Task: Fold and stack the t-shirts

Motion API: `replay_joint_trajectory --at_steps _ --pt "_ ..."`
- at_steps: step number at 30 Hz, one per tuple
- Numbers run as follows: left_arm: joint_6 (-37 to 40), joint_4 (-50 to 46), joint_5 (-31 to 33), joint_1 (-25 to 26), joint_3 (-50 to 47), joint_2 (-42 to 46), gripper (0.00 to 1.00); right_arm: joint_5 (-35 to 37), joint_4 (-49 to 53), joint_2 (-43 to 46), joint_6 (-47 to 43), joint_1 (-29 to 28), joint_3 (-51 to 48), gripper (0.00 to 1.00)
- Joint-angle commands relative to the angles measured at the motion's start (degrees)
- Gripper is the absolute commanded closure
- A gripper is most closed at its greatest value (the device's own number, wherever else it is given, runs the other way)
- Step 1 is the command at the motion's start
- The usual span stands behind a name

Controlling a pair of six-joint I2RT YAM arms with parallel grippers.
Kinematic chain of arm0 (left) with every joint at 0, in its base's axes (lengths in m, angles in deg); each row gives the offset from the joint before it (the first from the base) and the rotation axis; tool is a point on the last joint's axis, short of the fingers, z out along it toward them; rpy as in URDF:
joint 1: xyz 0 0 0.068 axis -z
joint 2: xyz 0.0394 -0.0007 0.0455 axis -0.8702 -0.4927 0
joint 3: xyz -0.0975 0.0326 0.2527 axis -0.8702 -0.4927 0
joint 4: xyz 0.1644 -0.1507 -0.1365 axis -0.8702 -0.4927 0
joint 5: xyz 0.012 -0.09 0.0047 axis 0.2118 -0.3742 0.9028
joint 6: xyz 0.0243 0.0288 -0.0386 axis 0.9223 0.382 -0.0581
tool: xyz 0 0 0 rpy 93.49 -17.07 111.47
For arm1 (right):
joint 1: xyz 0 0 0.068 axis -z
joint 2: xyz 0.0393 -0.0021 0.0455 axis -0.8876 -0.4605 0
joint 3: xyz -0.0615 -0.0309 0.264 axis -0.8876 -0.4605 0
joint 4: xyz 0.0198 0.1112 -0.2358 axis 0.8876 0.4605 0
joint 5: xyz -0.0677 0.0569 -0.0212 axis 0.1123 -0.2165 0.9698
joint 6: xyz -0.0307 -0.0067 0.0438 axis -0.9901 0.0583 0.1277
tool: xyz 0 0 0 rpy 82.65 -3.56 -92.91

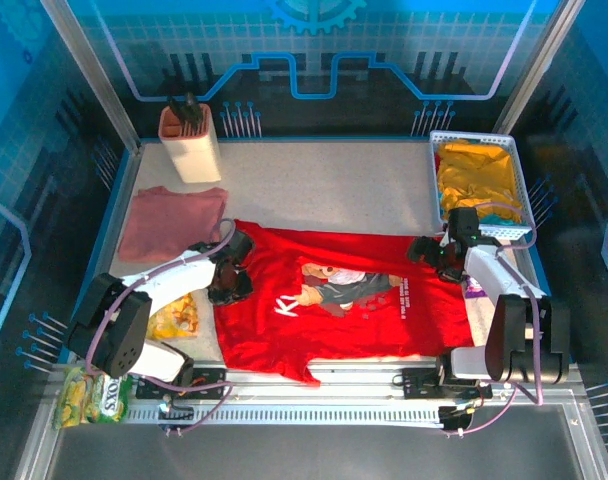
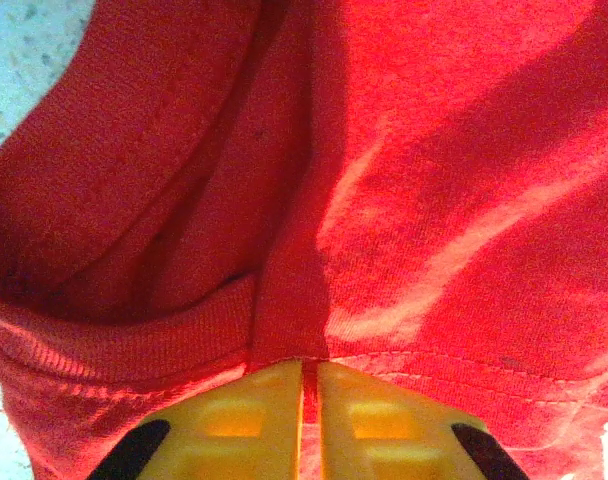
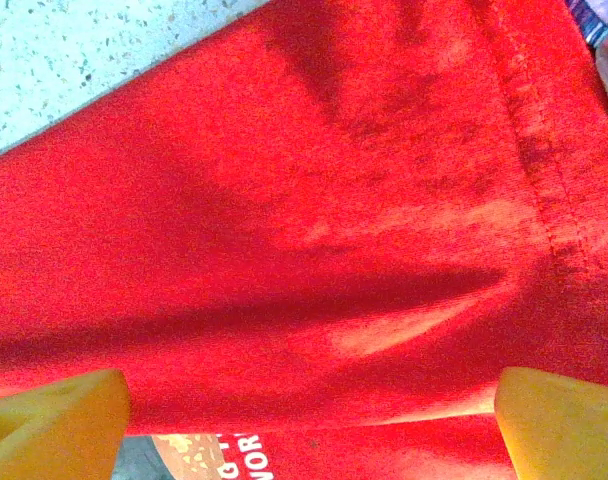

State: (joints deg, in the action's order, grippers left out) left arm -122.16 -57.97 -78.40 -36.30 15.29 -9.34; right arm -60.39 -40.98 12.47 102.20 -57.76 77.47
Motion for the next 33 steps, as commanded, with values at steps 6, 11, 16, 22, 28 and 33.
replay_joint_trajectory --at_steps 6,11,16,22,28,33 --pt "0.7 -1.4 0.9 0.2 1.2 1.1 0.93 -0.5 0.1 0.2 0.5 -0.7 -0.4 0.06" --pt "2.0 -3.9 1.8 0.3 1.7 2.4 0.52 -0.6 -0.1 0.1 0.3 -0.7 -0.5 0.06" --pt "2.5 -3.2 2.6 0.3 1.1 1.4 0.53 -1.1 -0.8 -0.4 0.2 -0.8 -0.7 0.06" --pt "1.9 0.3 1.7 0.3 0.8 -0.7 0.61 -1.1 -0.4 -0.5 -0.1 -0.7 -0.5 0.07" --pt "2.3 1.1 2.0 0.3 1.5 -2.4 0.70 -0.4 0.1 -0.3 -0.5 -0.6 -0.4 0.07" --pt "2.6 0.6 2.1 0.3 2.1 -2.4 0.77 -0.7 -0.2 -0.5 -0.3 -0.6 -0.3 0.07"
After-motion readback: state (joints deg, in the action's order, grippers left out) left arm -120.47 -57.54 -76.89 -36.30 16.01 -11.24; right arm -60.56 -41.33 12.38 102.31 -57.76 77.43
